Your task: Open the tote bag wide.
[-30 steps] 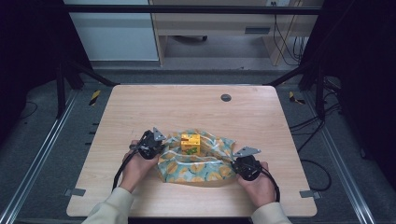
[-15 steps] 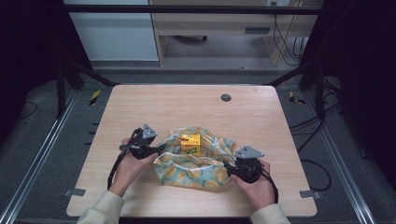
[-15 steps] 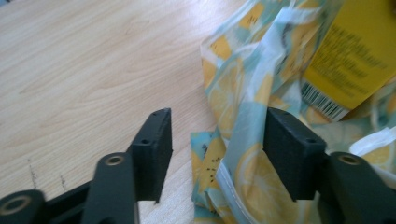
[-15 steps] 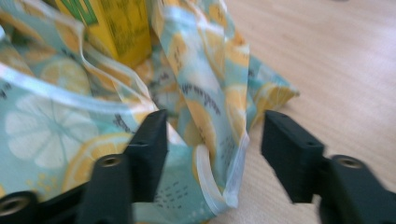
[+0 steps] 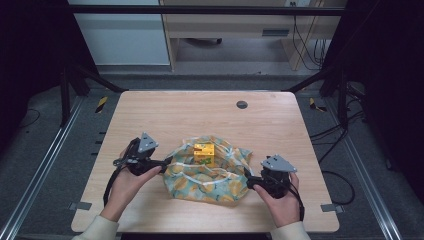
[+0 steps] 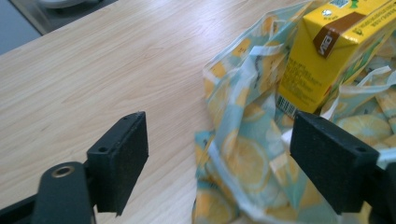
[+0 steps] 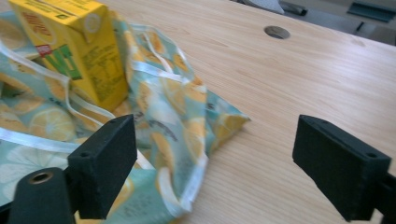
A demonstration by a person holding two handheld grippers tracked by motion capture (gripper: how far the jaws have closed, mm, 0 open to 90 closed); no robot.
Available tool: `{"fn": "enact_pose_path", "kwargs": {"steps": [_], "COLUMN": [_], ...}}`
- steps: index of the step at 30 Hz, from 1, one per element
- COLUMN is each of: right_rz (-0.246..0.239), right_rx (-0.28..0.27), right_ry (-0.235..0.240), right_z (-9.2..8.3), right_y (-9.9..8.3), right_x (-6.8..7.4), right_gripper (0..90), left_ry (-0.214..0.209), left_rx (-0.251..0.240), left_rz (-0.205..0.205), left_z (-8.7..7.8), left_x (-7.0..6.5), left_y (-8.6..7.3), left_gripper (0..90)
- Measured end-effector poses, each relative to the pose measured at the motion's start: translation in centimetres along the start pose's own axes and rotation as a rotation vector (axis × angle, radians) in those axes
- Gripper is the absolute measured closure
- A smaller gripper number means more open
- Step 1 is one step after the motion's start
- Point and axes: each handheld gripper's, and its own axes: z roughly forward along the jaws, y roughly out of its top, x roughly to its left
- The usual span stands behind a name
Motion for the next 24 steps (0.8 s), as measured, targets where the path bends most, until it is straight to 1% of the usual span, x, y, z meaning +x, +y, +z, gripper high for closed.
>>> {"fn": "enact_pose_path", "kwargs": {"steps": [3, 4, 5, 7, 8, 13, 14, 16, 17, 21, 23, 24], "right_rz": [0.024, 0.031, 0.046, 0.051, 0.065, 0.072, 0.066, 0.073, 0.090, 0.125, 0.136, 0.149], "right_rx": [0.004, 0.004, 0.017, 0.035, 0.059, 0.108, 0.116, 0.132, 0.140, 0.155, 0.168, 0.179], "right_ry": [-0.012, -0.013, -0.017, -0.018, -0.019, -0.018, -0.025, -0.036, -0.040, -0.054, -0.065, -0.074], "right_z": [-0.5, -0.6, -0.7, -0.6, -0.4, 0.3, 0.4, 0.7, 0.8, 1.3, 1.9, 2.2], "right_y": [-0.4, -0.6, -0.9, -1.2, -1.4, -2.1, -2.2, -2.4, -2.6, -3.0, -3.1, -3.2], "right_x": [-0.7, -0.9, -1.2, -1.6, -1.7, -2.4, -2.5, -2.9, -3.2, -4.4, -5.1, -5.4], "right_gripper": [12.0, 11.4, 10.4, 8.9, 8.7, 7.3, 7.1, 5.7, 5.8, 5.5, 6.1, 7.2], "left_ry": [0.007, 0.015, 0.020, 0.038, 0.043, 0.058, 0.061, 0.074, 0.078, 0.094, 0.096, 0.093], "left_rx": [-0.015, -0.015, -0.009, 0.005, 0.018, 0.053, 0.060, 0.077, 0.078, 0.076, 0.066, 0.056], "left_rz": [-0.015, -0.018, -0.017, -0.013, -0.016, -0.047, -0.052, -0.073, -0.078, -0.092, -0.117, -0.129], "left_z": [-1.0, -1.5, -1.7, -2.0, -2.2, -2.6, -2.7, -2.8, -3.0, -3.2, -3.0, -2.9], "left_x": [0.4, 0.7, 0.9, 1.4, 1.7, 3.2, 3.5, 4.2, 4.4, 5.5, 6.0, 6.2], "left_y": [-0.8, -1.5, -1.8, -2.8, -3.2, -5.4, -5.8, -6.7, -7.2, -8.6, -9.2, -9.4], "left_gripper": [15.2, 14.6, 14.2, 13.7, 13.6, 11.6, 11.3, 10.9, 10.6, 9.2, 8.6, 8.3]}}
